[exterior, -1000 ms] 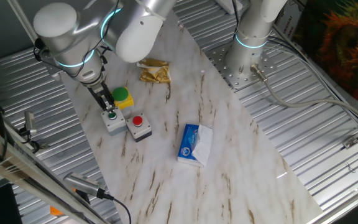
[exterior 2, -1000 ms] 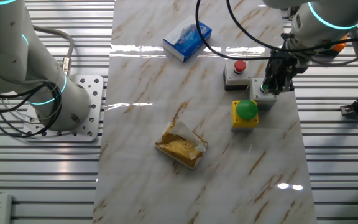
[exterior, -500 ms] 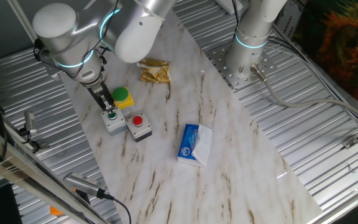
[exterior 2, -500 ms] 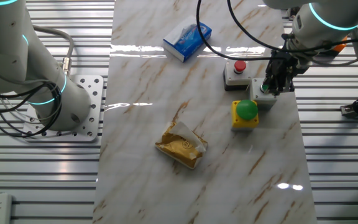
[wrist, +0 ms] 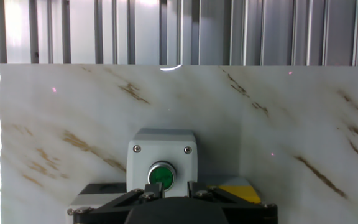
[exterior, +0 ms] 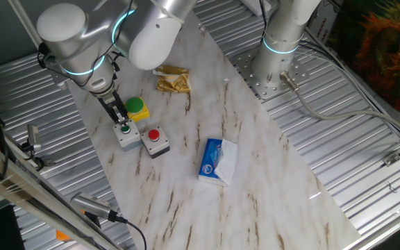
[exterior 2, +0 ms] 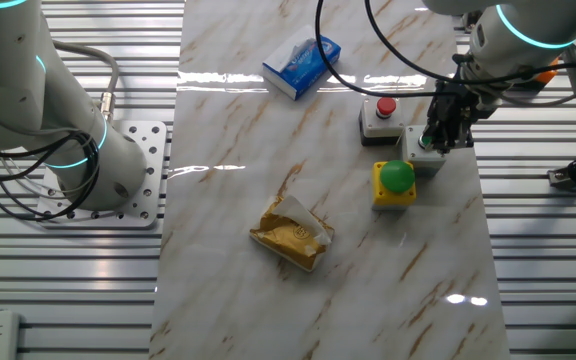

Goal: Press three buttons from left to right in sequence

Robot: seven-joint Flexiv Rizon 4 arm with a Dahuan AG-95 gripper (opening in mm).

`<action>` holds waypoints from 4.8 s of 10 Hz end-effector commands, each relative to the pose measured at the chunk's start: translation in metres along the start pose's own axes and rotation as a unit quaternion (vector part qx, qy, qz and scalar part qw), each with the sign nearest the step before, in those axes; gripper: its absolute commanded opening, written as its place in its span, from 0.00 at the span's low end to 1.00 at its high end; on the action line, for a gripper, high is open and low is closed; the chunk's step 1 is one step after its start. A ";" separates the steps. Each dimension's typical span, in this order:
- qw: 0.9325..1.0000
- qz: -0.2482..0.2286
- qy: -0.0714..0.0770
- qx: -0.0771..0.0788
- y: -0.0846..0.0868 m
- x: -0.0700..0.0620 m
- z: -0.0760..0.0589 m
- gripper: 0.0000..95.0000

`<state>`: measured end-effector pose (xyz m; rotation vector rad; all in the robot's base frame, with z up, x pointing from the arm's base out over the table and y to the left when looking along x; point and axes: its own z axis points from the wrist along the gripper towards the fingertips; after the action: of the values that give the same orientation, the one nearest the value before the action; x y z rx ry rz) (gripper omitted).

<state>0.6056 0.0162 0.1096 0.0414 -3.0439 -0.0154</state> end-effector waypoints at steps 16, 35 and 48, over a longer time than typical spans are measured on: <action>1.000 0.022 -0.005 -0.004 0.033 0.025 -0.011 0.20; 0.999 0.034 -0.006 -0.017 0.045 0.047 -0.011 0.20; 1.000 -0.007 -0.022 -0.003 0.045 0.047 -0.011 0.00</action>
<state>0.5570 0.0597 0.1264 0.0621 -3.0890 -0.0243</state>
